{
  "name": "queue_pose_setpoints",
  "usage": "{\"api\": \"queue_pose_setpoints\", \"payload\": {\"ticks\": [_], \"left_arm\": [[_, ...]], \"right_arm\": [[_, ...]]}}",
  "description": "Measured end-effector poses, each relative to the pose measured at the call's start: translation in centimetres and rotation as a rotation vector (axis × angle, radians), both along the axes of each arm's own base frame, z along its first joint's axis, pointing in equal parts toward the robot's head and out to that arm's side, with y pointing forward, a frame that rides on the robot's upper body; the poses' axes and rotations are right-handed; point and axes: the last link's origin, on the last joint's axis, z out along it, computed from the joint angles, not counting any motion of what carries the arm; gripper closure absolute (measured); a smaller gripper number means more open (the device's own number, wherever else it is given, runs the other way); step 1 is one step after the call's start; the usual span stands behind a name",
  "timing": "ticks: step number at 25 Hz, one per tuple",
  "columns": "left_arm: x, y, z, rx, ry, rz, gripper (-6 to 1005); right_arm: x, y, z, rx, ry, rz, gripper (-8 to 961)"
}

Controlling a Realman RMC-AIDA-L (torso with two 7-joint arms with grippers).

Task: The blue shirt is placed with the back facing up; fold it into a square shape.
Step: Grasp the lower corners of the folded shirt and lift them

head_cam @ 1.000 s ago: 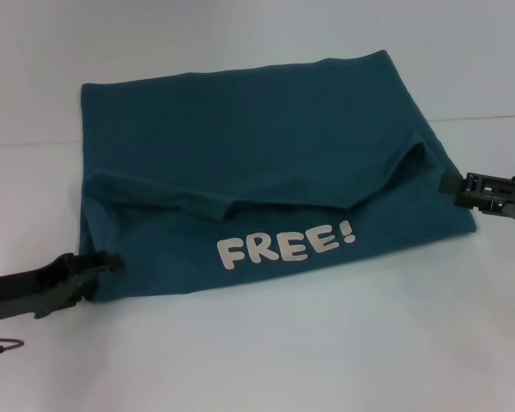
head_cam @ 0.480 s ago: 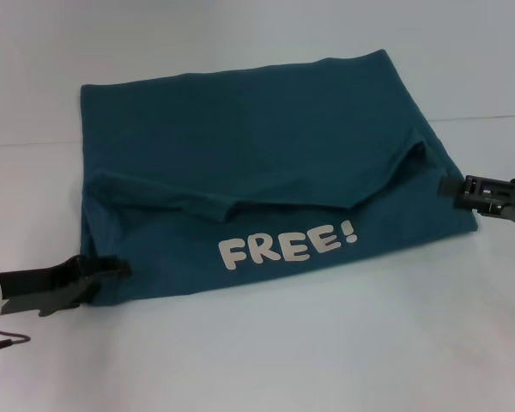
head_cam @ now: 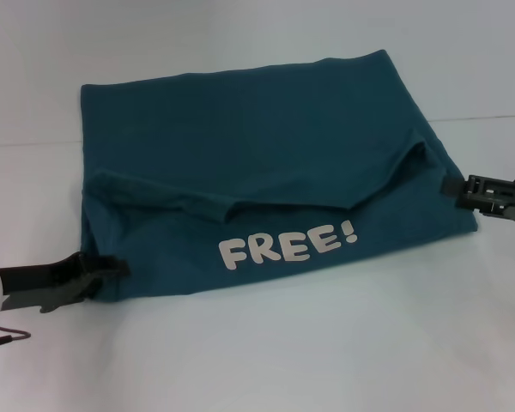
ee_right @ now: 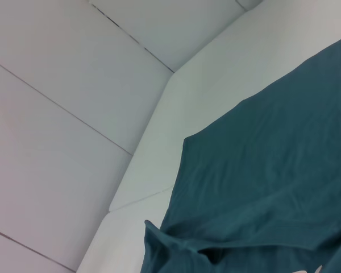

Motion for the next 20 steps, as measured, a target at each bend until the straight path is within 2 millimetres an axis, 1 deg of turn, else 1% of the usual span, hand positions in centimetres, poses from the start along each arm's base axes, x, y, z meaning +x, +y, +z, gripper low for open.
{"api": "queue_pose_setpoints", "payload": {"ticks": [1, 7, 13, 17, 20], "left_arm": [[0.0, 0.0, 0.0, -0.003, -0.002, -0.001, 444], [0.1, -0.1, 0.1, -0.011, -0.004, -0.006, 673], [0.3, -0.1, 0.1, -0.022, -0.01, -0.015, 806], [0.7, 0.0, 0.6, -0.034, -0.026, -0.036, 894], [1.0, 0.3, 1.3, -0.032, -0.036, -0.047, 934]], "right_arm": [[0.0, 0.0, 0.0, 0.0, 0.0, 0.0, 121], [0.0, 0.0, 0.0, 0.0, 0.001, 0.001, 120], [0.0, 0.0, 0.0, -0.011, -0.014, 0.005, 119], [0.1, 0.3, -0.1, -0.05, -0.057, -0.006, 120], [0.4, 0.9, 0.6, -0.112, -0.129, -0.045, 120]]}}
